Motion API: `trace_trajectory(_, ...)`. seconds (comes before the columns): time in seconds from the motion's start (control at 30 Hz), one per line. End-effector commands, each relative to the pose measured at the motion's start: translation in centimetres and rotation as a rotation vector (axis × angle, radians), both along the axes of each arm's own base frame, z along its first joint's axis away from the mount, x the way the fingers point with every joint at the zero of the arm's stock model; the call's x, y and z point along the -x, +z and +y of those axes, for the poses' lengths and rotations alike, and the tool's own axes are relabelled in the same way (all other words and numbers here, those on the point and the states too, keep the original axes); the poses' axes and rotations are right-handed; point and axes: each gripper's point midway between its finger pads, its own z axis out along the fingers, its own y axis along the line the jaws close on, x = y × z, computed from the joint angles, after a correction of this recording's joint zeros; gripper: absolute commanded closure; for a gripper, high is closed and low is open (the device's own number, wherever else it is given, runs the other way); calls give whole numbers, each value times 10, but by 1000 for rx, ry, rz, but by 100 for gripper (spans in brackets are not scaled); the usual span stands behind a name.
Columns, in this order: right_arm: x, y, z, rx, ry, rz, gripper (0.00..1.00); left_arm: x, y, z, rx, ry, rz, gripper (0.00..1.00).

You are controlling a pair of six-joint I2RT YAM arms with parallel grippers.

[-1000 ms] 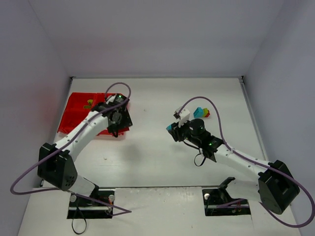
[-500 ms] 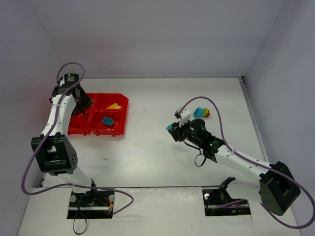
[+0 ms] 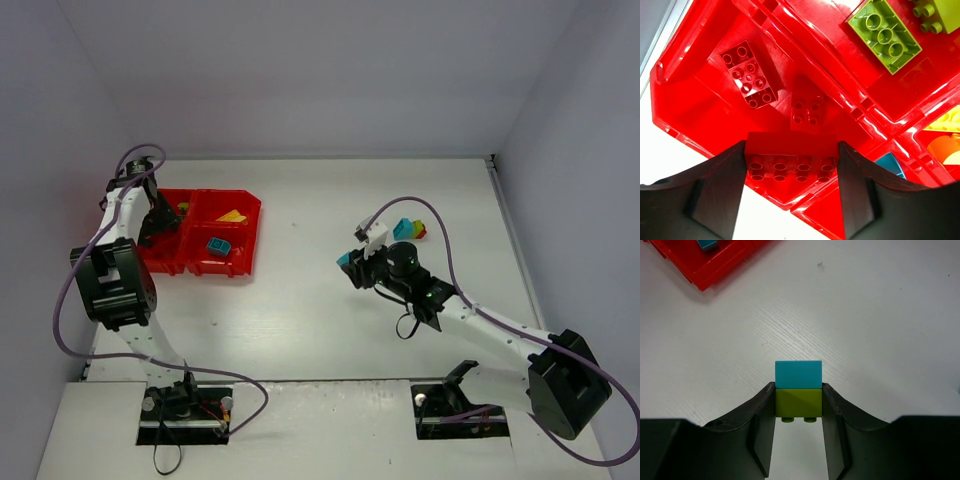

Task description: Sort the legos into containers by color

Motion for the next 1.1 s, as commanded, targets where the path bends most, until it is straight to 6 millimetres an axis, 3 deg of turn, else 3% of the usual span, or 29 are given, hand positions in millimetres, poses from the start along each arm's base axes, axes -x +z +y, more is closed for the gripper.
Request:
trace_trajectory(0.0, -7, 28, 7, -72, 8, -81, 100, -13, 34, 7, -37, 10, -93, 39)
trace_trajectory(0.13, -7, 27, 10, -75, 23, -82, 100, -13, 50, 5, -31, 11, -140, 28)
trace_trajectory(0.33, -6, 30, 10, -78, 32, -97, 100, -10, 60, 9, -54, 29, -147, 26)
trace_trajectory(0.47, 1, 37, 13, -101, 66, -115, 100, -11, 73, -16, 4, -29, -226, 26)
trace_trajectory(0.5, 1, 41, 13, -110, 73, -126, 100, -9, 89, -25, 9, -52, -274, 26)
trace_trajectory(0.63, 4, 52, 16, -111, 105, -167, 100, -5, 121, -72, 61, -182, -398, 26)
trace_trajectory(0.67, 5, 55, 17, -115, 115, -174, 100, -3, 127, -95, 90, -245, -418, 26)
trace_trajectory(0.73, 7, 64, 20, -121, 136, -197, 100, 2, 143, -120, 112, -329, -479, 26)
trace_trajectory(0.77, 8, 67, 21, -125, 146, -206, 100, 8, 149, -155, 159, -427, -494, 26)
trace_trajectory(0.8, 8, 70, 22, -126, 155, -215, 100, 10, 160, -171, 185, -473, -539, 26)
trace_trajectory(0.9, 10, 79, 30, -121, 194, -238, 100, 27, 177, -232, 337, -639, -608, 26)
trace_trajectory(0.97, 12, 87, 35, -118, 222, -263, 100, 38, 180, -260, 415, -722, -615, 26)
trace_trajectory(1.0, 12, 88, 38, -115, 231, -265, 100, 49, 184, -286, 481, -795, -613, 26)
trace_trajectory(1.07, 12, 94, 43, -112, 251, -284, 100, 61, 184, -307, 536, -855, -601, 26)
